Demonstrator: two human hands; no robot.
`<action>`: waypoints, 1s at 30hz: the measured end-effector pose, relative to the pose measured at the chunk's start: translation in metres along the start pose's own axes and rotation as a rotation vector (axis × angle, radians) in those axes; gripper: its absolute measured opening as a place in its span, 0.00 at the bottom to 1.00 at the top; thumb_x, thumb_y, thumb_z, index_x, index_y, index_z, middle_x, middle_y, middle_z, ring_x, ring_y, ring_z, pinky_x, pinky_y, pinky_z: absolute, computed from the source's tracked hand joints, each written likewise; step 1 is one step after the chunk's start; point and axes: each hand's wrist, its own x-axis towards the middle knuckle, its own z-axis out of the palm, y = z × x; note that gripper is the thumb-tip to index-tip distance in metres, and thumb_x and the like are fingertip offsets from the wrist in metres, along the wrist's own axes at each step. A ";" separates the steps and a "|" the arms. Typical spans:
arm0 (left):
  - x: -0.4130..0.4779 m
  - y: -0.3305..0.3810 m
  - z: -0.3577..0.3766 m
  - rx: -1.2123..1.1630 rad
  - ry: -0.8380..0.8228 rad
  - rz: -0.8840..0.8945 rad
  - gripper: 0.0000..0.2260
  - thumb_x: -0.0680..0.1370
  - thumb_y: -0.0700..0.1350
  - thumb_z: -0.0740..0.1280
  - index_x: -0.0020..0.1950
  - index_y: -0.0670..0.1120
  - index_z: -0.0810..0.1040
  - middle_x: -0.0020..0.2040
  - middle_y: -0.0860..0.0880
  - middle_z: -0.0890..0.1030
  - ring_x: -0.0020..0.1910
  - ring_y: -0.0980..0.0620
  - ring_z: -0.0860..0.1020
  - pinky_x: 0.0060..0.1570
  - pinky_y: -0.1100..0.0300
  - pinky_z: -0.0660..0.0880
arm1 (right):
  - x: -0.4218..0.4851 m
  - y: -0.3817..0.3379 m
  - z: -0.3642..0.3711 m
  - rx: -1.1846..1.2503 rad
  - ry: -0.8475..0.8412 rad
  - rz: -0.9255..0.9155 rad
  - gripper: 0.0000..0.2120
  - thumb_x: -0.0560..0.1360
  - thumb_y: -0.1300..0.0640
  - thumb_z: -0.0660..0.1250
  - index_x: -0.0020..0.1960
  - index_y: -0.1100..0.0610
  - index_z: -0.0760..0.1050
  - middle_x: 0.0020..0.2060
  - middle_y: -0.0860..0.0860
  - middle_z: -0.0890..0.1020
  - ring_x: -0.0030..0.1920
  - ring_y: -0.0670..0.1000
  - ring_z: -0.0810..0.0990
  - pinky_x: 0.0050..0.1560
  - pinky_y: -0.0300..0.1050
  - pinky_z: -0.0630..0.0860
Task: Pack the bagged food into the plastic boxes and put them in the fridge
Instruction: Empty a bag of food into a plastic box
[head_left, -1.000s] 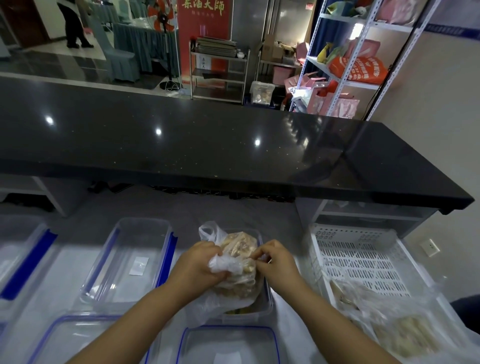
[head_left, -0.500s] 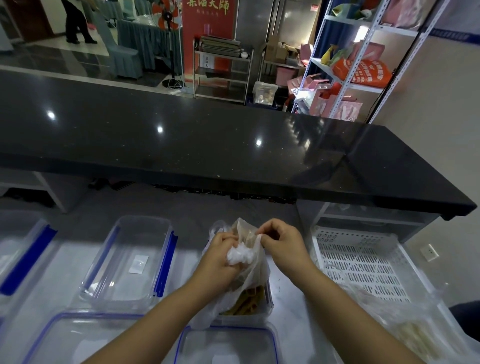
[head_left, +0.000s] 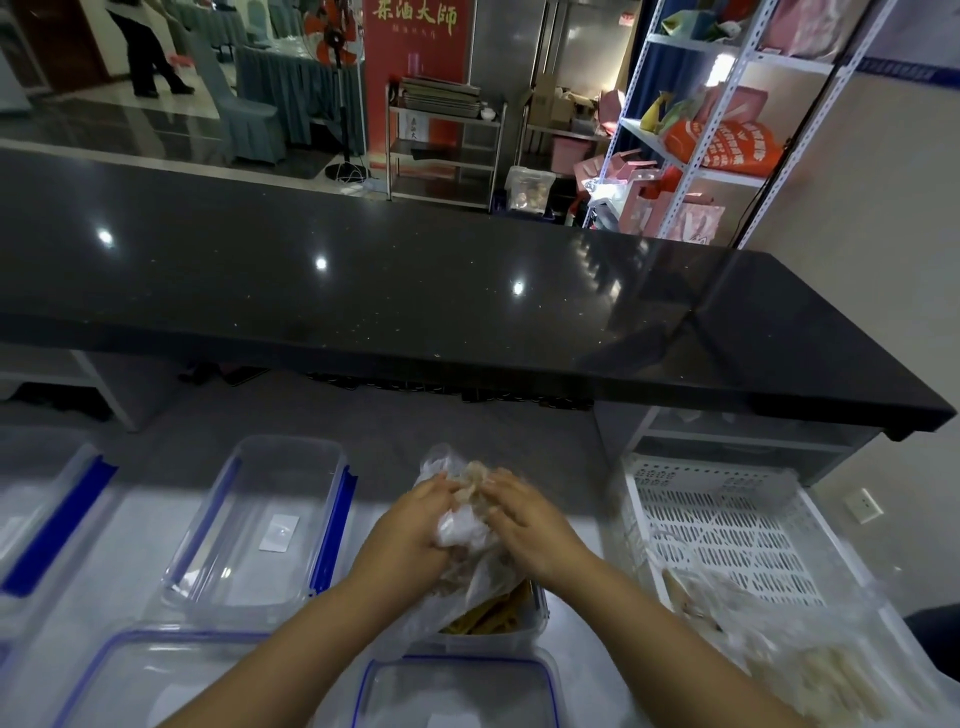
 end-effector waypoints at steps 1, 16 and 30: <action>-0.004 -0.001 -0.003 0.003 0.018 -0.004 0.21 0.74 0.43 0.69 0.65 0.53 0.72 0.59 0.64 0.66 0.59 0.64 0.67 0.57 0.71 0.64 | -0.004 0.000 0.002 -0.022 0.003 -0.039 0.19 0.81 0.56 0.55 0.72 0.52 0.64 0.73 0.47 0.63 0.74 0.45 0.57 0.70 0.36 0.52; 0.010 0.012 -0.016 -0.014 -0.152 -0.108 0.08 0.74 0.41 0.63 0.51 0.47 0.77 0.50 0.52 0.77 0.46 0.50 0.78 0.48 0.52 0.77 | -0.015 -0.011 0.003 0.155 -0.003 -0.044 0.33 0.73 0.57 0.65 0.73 0.41 0.56 0.71 0.42 0.62 0.65 0.43 0.68 0.59 0.34 0.68; 0.005 0.018 -0.009 -0.437 -0.284 -0.121 0.51 0.62 0.53 0.77 0.69 0.65 0.40 0.70 0.57 0.55 0.71 0.57 0.59 0.66 0.58 0.67 | -0.035 0.005 0.027 0.066 0.417 -0.326 0.16 0.67 0.61 0.64 0.49 0.44 0.73 0.50 0.34 0.69 0.49 0.38 0.74 0.45 0.25 0.69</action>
